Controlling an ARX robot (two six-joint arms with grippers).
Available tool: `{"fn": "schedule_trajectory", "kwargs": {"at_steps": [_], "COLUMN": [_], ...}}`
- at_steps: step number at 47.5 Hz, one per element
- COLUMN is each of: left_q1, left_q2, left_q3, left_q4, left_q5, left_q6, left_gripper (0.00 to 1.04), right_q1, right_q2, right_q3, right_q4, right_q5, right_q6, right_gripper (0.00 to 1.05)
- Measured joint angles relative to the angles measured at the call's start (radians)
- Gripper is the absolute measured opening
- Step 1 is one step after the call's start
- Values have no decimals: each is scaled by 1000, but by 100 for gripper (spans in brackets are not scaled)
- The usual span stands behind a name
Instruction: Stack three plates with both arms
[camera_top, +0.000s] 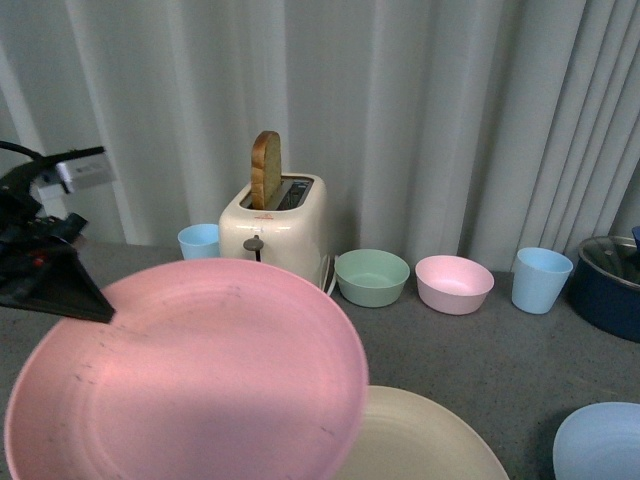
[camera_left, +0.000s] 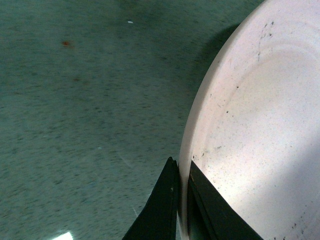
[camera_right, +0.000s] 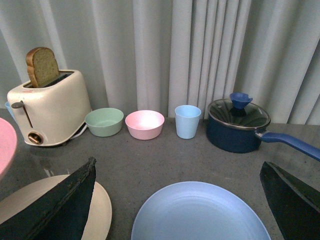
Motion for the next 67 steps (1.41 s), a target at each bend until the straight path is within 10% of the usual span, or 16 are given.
{"fn": "schedule_trajectory", "kwargs": {"at_steps": [29, 67], "left_q1": [-281, -329], "left_q2": [99, 290], "left_q3": [-60, 7], "left_q4": [214, 344], "left_q5": [-89, -164], "left_q6": [-224, -301], "left_gripper": [3, 3], "right_q1": [0, 0], "right_q2": [0, 0], "right_q3": [0, 0], "right_q4": [0, 0], "right_q5": [0, 0], "right_q6": [0, 0], "right_gripper": [97, 97]}}
